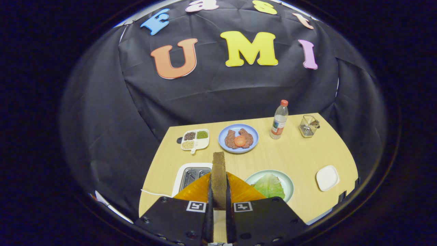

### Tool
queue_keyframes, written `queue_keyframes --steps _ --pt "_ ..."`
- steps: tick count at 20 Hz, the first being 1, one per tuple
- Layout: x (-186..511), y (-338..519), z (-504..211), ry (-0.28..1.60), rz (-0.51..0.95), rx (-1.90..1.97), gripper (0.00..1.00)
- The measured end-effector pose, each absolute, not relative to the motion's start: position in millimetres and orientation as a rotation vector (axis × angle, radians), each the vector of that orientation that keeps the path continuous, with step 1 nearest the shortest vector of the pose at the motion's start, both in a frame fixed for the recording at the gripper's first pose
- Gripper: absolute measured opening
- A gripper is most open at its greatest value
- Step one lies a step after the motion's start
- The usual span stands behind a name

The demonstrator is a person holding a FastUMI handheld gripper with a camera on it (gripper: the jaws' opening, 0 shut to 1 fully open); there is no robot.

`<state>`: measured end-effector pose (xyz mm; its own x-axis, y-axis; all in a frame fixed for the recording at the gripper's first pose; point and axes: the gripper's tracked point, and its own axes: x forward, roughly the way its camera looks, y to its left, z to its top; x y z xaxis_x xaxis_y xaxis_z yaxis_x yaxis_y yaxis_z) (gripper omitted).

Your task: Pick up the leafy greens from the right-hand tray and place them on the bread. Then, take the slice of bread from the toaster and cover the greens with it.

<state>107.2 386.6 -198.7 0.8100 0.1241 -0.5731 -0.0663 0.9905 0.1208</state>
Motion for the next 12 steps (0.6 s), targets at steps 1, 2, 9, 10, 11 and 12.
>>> queue_keyframes --steps 1,2,9,10,11,12 --pt "109 379 -203 0.629 0.092 0.107 0.14" --pt "113 371 -210 0.642 0.074 0.112 0.14" --pt "142 327 -274 0.731 0.009 0.14 0.15" --pt "146 325 -284 0.746 0.011 0.156 0.15" --pt "150 323 -294 0.755 0.012 0.172 0.15" --pt "153 321 -300 0.762 0.019 0.187 0.15"
